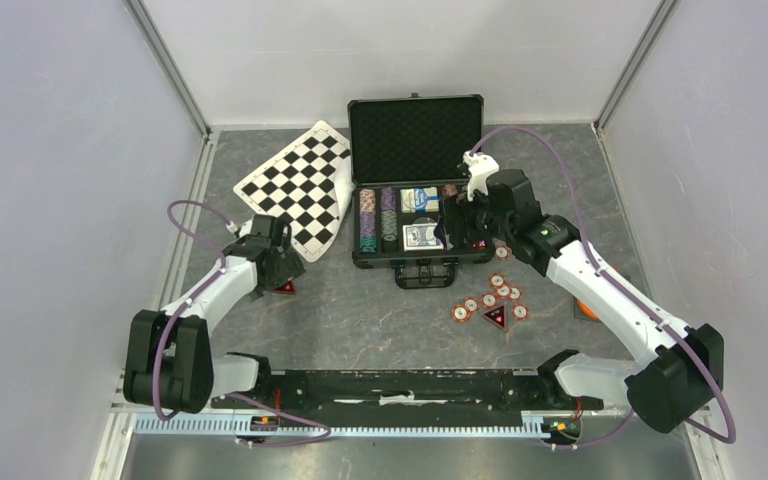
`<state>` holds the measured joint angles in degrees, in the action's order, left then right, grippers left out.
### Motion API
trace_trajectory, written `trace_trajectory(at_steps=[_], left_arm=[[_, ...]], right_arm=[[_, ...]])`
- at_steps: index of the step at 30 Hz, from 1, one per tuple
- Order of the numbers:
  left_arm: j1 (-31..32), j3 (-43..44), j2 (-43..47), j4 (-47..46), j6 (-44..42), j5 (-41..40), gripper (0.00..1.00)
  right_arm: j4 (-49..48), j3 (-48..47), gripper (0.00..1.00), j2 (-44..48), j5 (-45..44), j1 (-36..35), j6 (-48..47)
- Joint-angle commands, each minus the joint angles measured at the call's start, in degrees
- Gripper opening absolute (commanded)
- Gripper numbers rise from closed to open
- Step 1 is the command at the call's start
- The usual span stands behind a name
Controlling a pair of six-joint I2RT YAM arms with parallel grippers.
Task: Pack up texas hold em set
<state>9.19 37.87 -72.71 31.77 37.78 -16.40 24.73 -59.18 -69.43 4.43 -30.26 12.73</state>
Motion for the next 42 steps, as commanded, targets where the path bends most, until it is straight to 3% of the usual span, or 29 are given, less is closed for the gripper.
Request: trace_trajectory(at_steps=[1,14,22,27,32,37,42], left_arm=[[-0.97,0.58,-1.4,-3.43,-3.92,2.72,0.99],[-1.4,2.84,-8.24,-3.16,-5.07,4.4,0.87],[-3.12,3.05,-10.92,-4.52,-5.61,7.61,0.87],[-3.19,2.76,-10.4,-4.35,-5.6,8.28,0.78],[-2.86,2.13,-8.87,-3.51,-5.46,8.88,0.83],[-2.68,2.68,-10.12,-3.08,-5.72,8.86,0.75],[-2.49,2.78,-10.16,-3.11,-5.77,9.3,0.59]], right_arm=[[-0.73,-1.44,0.98,2.01,2.45,0.12,-0.7],[-1.96,0.15,0.98,3.94,5.24,0.19,-0.57],[-2.1,0.26,0.98,4.7,6.28,0.12,-0.41],[-2.29,0.58,0.98,4.74,6.32,0.16,-0.27],[-2.42,0.56,0.98,4.74,6.33,0.15,-0.12],[-2.54,0.23,0.98,4.69,6.53,0.17,0.1],[-2.42,0.43,0.98,4.87,6.36,0.16,0.06]])
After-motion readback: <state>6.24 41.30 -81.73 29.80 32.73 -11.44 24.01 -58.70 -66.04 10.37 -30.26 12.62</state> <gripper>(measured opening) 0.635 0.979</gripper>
